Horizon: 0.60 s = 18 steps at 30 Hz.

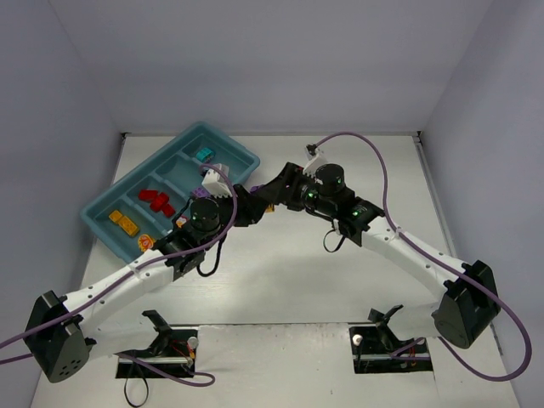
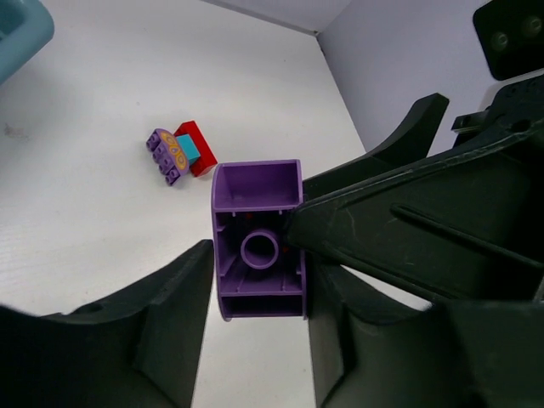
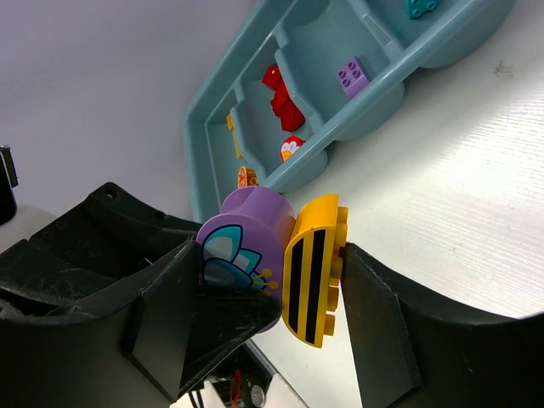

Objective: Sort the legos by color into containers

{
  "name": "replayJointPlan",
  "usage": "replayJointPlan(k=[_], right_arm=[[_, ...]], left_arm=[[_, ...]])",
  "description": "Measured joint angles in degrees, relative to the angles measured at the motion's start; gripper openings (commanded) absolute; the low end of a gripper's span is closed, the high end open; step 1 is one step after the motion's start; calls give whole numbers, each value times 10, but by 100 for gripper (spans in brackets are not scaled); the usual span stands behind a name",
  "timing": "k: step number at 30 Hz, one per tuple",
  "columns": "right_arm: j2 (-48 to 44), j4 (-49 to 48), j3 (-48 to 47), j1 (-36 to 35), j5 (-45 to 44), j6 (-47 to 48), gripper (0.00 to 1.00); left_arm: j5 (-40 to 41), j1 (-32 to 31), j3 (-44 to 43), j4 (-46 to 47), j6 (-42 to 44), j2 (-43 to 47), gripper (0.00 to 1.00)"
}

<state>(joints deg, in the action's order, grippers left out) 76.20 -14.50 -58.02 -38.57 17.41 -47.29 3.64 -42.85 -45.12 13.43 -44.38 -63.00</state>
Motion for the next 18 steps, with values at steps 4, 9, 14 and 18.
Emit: replayJointPlan(k=[4, 9, 14, 18], right_arm=[[0, -11, 5, 0, 0, -9, 0], [0, -20, 14, 1, 1, -14, 22], [-1, -22, 17, 1, 3, -14, 58], [-1, -14, 17, 4, 10, 0, 70]], left_arm=[[9, -3, 2, 11, -6, 0, 19], [12, -3, 9, 18, -13, 0, 1], [13, -4, 14, 19, -13, 4, 0], [14, -6, 28, 18, -8, 19, 0]])
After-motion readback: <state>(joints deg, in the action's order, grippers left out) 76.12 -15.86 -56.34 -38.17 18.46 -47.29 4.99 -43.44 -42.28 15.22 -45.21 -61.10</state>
